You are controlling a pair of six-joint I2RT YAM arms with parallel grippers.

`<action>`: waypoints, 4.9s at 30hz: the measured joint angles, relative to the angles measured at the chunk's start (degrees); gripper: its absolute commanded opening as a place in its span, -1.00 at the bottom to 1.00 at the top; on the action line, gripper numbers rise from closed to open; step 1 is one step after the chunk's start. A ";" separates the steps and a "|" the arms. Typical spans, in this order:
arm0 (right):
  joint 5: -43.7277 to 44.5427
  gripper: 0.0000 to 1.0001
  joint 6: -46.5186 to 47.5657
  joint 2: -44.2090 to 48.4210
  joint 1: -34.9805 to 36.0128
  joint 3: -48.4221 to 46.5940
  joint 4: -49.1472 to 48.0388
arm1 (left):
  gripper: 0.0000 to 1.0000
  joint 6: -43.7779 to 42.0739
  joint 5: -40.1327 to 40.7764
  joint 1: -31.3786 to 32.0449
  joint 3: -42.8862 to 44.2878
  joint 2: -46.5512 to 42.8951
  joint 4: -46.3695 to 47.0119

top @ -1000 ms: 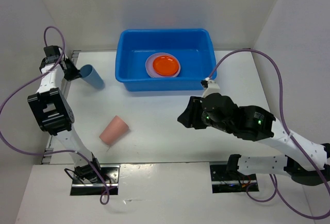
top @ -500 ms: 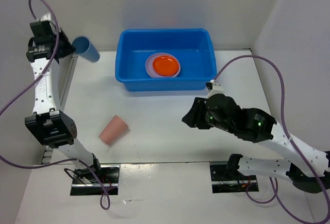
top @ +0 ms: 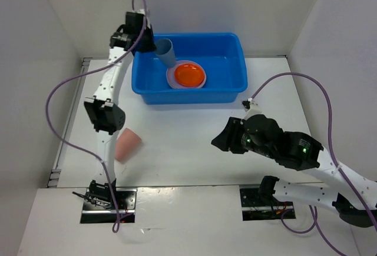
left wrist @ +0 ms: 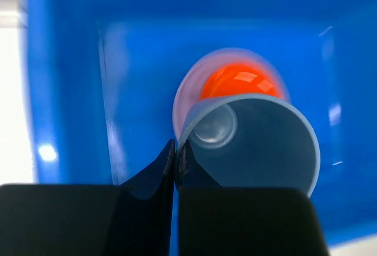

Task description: Place the mixed dishes into the plastic bin

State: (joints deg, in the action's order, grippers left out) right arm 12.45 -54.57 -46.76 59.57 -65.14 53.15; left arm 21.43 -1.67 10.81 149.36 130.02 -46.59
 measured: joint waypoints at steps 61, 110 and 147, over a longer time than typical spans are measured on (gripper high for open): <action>-6.95 0.10 4.74 -4.61 -2.73 7.52 -9.68 | 0.34 -3.34 3.74 -0.39 -63.23 -55.67 -11.21; -28.35 0.44 38.64 -68.08 -0.59 -6.23 -77.05 | 0.53 -5.46 3.02 -15.32 -72.87 -71.25 -5.64; -56.04 -0.10 42.16 -83.38 -4.24 -21.14 -64.94 | 0.58 -6.47 1.84 -15.56 -74.73 -70.93 -4.79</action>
State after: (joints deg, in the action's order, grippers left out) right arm -43.59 -12.40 -130.15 55.33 -86.28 -11.79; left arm 14.96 0.16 -4.75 74.63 59.09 -51.37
